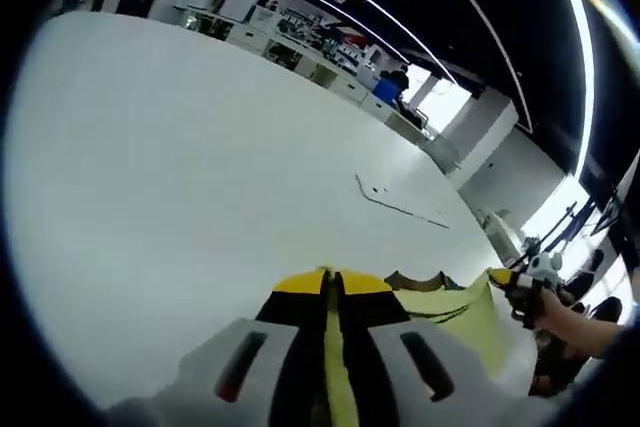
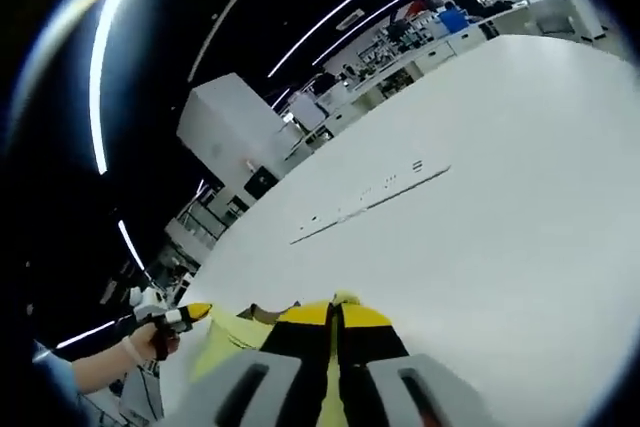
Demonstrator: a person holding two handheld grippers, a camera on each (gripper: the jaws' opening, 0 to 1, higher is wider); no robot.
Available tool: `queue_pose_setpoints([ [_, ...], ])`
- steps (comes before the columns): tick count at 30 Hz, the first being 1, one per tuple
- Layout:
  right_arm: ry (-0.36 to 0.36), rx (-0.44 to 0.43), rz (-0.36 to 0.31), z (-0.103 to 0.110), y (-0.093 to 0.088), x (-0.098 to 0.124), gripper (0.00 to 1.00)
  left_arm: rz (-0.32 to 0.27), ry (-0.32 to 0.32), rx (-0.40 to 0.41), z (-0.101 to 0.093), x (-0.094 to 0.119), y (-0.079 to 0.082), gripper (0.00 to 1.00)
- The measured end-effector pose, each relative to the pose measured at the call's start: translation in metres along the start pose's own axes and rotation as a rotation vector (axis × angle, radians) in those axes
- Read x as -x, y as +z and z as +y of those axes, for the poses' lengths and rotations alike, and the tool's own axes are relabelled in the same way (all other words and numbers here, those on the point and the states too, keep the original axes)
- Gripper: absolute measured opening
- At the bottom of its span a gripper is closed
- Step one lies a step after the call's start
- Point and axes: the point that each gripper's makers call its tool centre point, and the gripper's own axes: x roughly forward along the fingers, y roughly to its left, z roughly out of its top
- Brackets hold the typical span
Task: Fold the garment on the visible template until the final outline fits inside the template.
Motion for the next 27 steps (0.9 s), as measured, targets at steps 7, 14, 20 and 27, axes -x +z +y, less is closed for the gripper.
queue_pose_setpoints([
  [7, -0.039, -0.005, 0.019, -0.007, -0.008, 0.001, 0.00, 0.003, 0.014, -0.013, 0.013, -0.008, 0.001, 0.02],
  [14, -0.034, 0.064, 0.012, -0.004, -0.010, -0.003, 0.05, -0.025, 0.010, -0.059, 0.014, -0.009, 0.011, 0.11],
  [20, -0.037, 0.198, 0.030, -0.001, -0.013, 0.000, 0.29, 0.002, -0.019, -0.184, 0.006, -0.005, 0.008, 0.26],
  [27, -0.026, 0.220, 0.055, 0.007, -0.020, 0.006, 0.36, 0.019, -0.038, -0.249, -0.001, 0.002, 0.004, 0.38],
])
